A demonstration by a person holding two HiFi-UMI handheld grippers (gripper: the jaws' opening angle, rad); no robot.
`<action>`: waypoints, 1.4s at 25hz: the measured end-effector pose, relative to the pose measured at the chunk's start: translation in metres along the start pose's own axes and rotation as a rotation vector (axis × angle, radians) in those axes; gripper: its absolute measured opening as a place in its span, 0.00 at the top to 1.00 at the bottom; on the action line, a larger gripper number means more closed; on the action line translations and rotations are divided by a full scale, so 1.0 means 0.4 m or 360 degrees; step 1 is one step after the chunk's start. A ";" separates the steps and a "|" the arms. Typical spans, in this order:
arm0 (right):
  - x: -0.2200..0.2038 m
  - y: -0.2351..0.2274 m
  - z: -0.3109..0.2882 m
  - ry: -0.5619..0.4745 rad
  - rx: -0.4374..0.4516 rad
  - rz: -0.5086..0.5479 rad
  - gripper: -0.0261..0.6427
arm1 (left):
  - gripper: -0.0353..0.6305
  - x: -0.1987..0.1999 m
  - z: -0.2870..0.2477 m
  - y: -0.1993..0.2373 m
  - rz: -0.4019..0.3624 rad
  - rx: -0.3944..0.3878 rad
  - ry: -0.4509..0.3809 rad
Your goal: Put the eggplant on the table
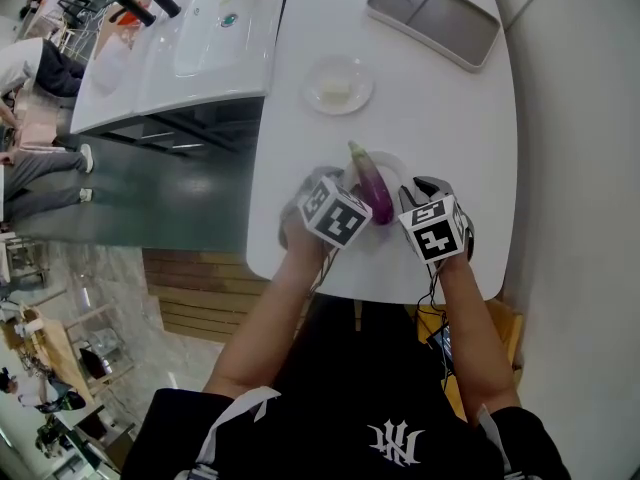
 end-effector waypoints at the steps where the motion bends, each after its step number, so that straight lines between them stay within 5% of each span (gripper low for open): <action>1: 0.002 0.001 0.001 -0.0022 -0.0025 0.0044 0.83 | 0.74 0.002 0.002 -0.002 -0.0036 0.0031 -0.0033; 6: 0.010 -0.002 0.003 -0.0165 -0.0104 0.0087 0.83 | 0.74 0.003 0.011 -0.010 -0.0278 0.0255 -0.0220; 9: 0.045 -0.017 0.055 -0.0468 -0.0058 -0.0177 0.91 | 0.92 -0.021 0.056 -0.004 -0.0333 0.0362 -0.0385; 11: 0.062 -0.022 0.136 -0.0675 0.0098 -0.0362 0.94 | 0.93 -0.025 0.122 -0.032 -0.0344 0.0273 -0.0617; 14: 0.039 -0.001 0.273 -0.0850 0.0484 -0.0611 0.95 | 0.94 -0.062 0.231 -0.095 -0.0120 -0.0073 -0.0974; 19: -0.041 0.080 0.640 -0.1106 0.1080 -0.0982 0.95 | 0.94 -0.169 0.390 -0.434 0.0592 -0.1266 -0.1457; 21: -0.001 0.073 0.701 -0.1199 0.1306 -0.1148 0.96 | 0.94 -0.142 0.460 -0.504 0.0576 -0.1422 -0.1595; 24: 0.085 0.057 0.736 -0.1356 0.1553 -0.1204 0.96 | 0.94 -0.062 0.582 -0.515 0.0355 -0.1323 -0.1871; 27: 0.156 0.075 0.805 -0.1514 0.1676 -0.1025 0.96 | 0.93 0.011 0.707 -0.521 0.0198 -0.1179 -0.2112; 32: 0.188 0.107 0.918 -0.1805 0.1602 -0.0744 0.96 | 0.94 0.039 0.761 -0.574 -0.0185 -0.0643 -0.1899; 35: 0.156 0.103 0.923 -0.1859 0.1491 -0.0641 0.96 | 0.94 0.025 0.749 -0.553 -0.0115 -0.0598 -0.1939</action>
Point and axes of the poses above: the fingertips, and each gripper's own axes: z backward along the fingers, y to its left, x out of its top, the point moved 1 cm from there along z, backward along the fingers, and after that the axes turned 12 degrees about -x, right-handed, at the moved point
